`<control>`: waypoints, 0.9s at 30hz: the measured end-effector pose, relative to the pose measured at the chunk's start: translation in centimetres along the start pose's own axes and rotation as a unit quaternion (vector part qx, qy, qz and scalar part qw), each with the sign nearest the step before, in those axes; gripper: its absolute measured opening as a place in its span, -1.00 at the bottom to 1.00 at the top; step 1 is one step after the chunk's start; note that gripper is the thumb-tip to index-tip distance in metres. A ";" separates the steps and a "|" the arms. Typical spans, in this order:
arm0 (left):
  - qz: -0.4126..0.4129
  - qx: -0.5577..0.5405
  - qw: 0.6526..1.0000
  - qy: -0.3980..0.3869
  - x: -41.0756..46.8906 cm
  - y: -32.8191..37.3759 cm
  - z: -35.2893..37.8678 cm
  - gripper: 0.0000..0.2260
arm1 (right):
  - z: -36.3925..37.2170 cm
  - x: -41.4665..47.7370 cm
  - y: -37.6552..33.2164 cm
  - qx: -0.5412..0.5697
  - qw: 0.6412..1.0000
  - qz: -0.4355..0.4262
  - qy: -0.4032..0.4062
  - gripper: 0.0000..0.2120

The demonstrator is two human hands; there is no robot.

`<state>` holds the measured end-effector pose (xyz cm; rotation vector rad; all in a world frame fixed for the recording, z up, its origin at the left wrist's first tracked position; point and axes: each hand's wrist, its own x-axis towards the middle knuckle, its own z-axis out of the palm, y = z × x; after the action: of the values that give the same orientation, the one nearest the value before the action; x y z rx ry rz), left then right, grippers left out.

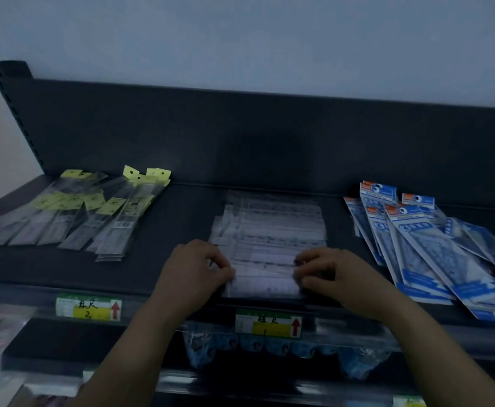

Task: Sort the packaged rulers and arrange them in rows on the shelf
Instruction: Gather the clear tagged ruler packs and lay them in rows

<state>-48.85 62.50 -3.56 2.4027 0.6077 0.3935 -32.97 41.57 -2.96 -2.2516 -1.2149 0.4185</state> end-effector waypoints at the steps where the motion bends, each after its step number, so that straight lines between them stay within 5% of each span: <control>1: -0.002 0.002 1.000 -0.001 -0.1 -0.1 0.0 -0.82 | 0.1 -0.4 0.0 0.008 1.000 0.003 0.003 -0.87; 11: -0.001 -0.014 0.996 0.089 -1.5 -0.7 -0.8 -0.83 | 0.7 -0.3 -1.3 0.044 0.994 0.001 0.103 -0.85; 19: -0.093 0.022 0.968 0.232 -0.1 -5.7 -7.9 -0.78 | 3.9 5.2 -8.6 0.015 0.997 -0.002 0.079 -0.63; 22: -0.129 0.060 0.967 0.213 1.7 -8.4 -10.9 -0.73 | 5.7 8.2 -11.6 0.102 0.993 0.027 0.059 -0.59; 25: -0.127 0.020 0.979 0.161 4.0 -10.4 -12.8 -0.91 | 8.3 12.6 -13.9 0.211 0.974 0.074 0.044 -0.56; 27: -0.124 0.011 0.986 0.109 5.7 -11.6 -13.4 -0.81 | 10.1 15.5 -15.3 0.300 0.946 0.118 0.034 -0.56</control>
<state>-53.33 80.26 0.02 2.2832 1.0013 0.5471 -39.85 64.56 -2.25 -1.8533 -0.6567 0.6904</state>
